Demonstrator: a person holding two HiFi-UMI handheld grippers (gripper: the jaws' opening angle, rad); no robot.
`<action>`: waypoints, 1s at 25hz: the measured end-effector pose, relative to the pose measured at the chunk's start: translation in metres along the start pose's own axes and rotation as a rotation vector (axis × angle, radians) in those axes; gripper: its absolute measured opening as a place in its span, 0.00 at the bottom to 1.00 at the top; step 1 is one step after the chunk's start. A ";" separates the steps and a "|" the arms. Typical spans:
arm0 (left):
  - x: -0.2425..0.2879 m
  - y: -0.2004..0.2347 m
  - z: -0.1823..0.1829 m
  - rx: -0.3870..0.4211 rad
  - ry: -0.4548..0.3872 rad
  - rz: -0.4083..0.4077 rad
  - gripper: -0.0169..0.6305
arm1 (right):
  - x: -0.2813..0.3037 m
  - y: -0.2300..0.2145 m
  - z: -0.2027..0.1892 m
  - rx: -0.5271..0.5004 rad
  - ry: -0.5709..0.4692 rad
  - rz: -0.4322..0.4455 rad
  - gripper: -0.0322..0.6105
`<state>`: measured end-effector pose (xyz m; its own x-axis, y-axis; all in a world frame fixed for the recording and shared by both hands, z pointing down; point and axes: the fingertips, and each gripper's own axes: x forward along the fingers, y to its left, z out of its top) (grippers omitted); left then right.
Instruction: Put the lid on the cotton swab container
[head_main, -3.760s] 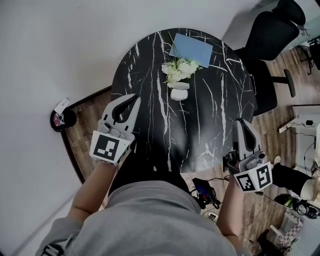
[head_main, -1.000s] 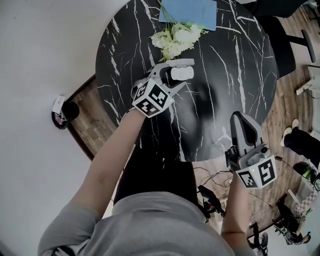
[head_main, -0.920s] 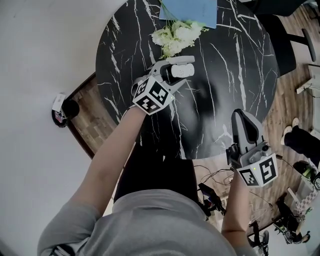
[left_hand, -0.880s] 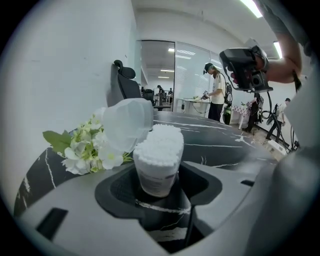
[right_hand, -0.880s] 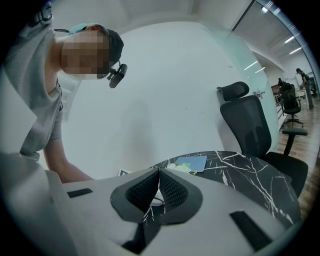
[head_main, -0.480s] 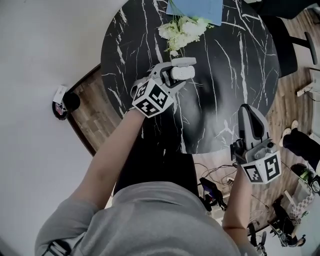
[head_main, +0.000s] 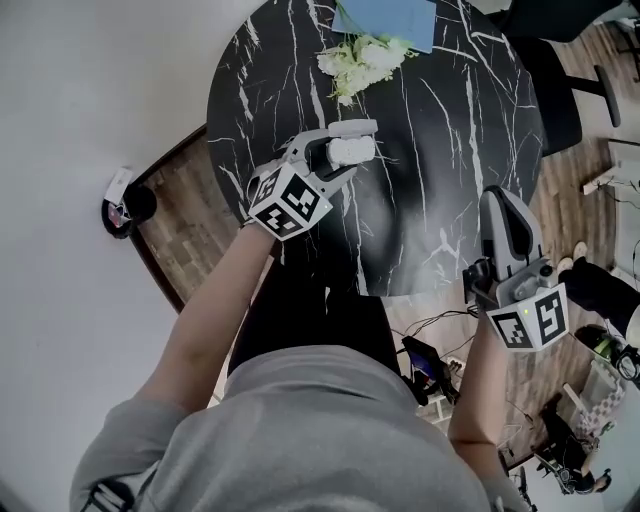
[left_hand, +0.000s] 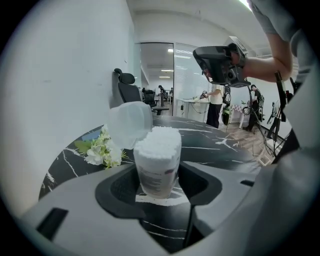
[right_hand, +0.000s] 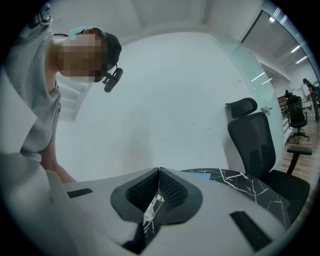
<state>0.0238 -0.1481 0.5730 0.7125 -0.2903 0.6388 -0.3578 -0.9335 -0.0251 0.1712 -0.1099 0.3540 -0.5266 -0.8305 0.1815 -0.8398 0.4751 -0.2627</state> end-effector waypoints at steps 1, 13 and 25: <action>-0.004 -0.003 0.001 0.001 0.001 -0.013 0.40 | -0.001 0.001 0.004 -0.005 -0.007 0.002 0.09; -0.050 -0.016 0.024 -0.027 -0.027 0.006 0.40 | -0.014 0.014 0.058 -0.084 -0.099 0.038 0.09; -0.093 -0.021 0.069 -0.012 -0.071 0.030 0.40 | -0.037 0.026 0.104 -0.160 -0.190 0.055 0.09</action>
<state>0.0069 -0.1157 0.4617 0.7420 -0.3331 0.5819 -0.3866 -0.9216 -0.0345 0.1823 -0.0974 0.2419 -0.5507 -0.8346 -0.0143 -0.8286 0.5487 -0.1114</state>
